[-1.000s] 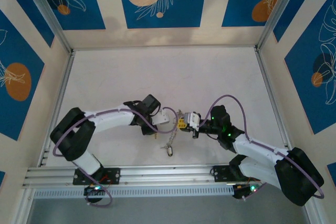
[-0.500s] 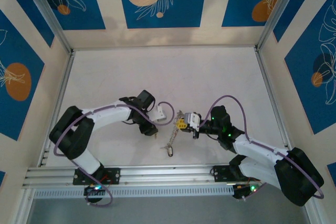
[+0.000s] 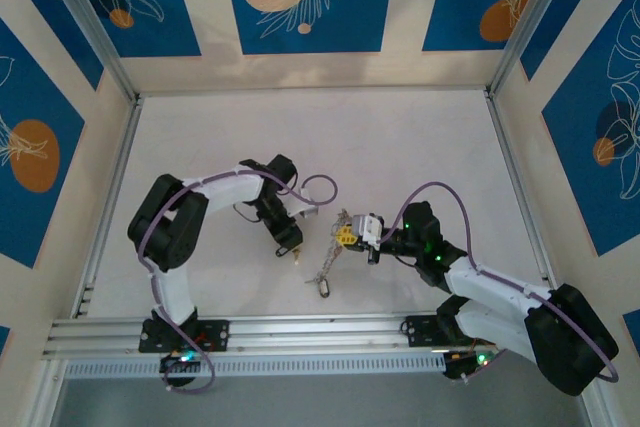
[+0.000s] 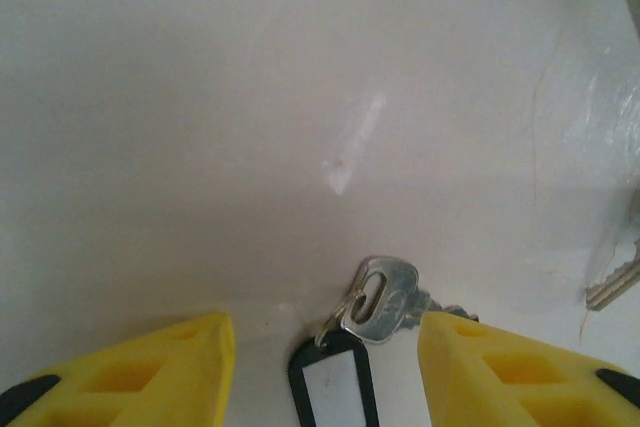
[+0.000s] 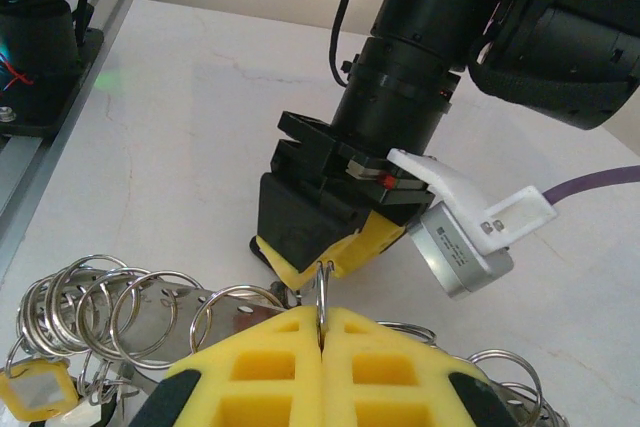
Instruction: Put the keys on the keyring
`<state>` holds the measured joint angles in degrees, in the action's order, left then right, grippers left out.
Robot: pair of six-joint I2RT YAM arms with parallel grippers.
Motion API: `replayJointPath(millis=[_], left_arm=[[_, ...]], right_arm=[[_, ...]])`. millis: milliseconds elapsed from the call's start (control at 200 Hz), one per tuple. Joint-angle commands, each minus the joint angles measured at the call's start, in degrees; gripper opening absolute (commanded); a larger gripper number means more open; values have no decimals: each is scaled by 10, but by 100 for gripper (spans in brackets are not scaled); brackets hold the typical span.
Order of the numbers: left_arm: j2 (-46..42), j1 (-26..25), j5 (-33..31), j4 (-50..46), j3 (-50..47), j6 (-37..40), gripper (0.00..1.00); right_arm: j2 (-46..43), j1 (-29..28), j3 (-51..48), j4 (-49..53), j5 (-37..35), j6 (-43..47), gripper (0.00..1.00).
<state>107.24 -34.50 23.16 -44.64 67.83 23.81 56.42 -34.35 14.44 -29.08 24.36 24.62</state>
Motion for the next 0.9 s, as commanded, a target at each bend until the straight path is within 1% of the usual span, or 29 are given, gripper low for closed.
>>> replayJointPath(millis=[0, 80, 230, 335, 415, 525, 650, 695, 895], left_arm=[[6, 2, 16, -35, 13, -4, 51], [15, 2, 20, -37, 21, 0, 51], [26, 2, 24, -40, 20, 5, 46], [21, 2, 29, -30, 11, 5, 44], [16, 2, 33, -23, 8, 7, 39], [17, 2, 41, -23, 10, 12, 35], [24, 1, 56, -31, 14, 17, 34], [27, 1, 59, -31, 12, 18, 32], [29, 1, 53, -37, 9, 19, 30]], right_arm=[[-5, 4, -1, -21, 6, -3, 0], [-7, 4, -2, -21, 5, -5, 0], [-11, 5, -1, -16, 4, -4, 0], [-10, 5, 0, -15, 6, -3, 0], [-9, 5, 1, -17, 7, -4, 0], [-9, 6, 1, -15, 6, -4, 0], [-9, 6, 1, -16, 5, -4, 0], [-9, 6, 1, -17, 6, -4, 0], [-7, 8, 1, -18, 7, -4, 0]])
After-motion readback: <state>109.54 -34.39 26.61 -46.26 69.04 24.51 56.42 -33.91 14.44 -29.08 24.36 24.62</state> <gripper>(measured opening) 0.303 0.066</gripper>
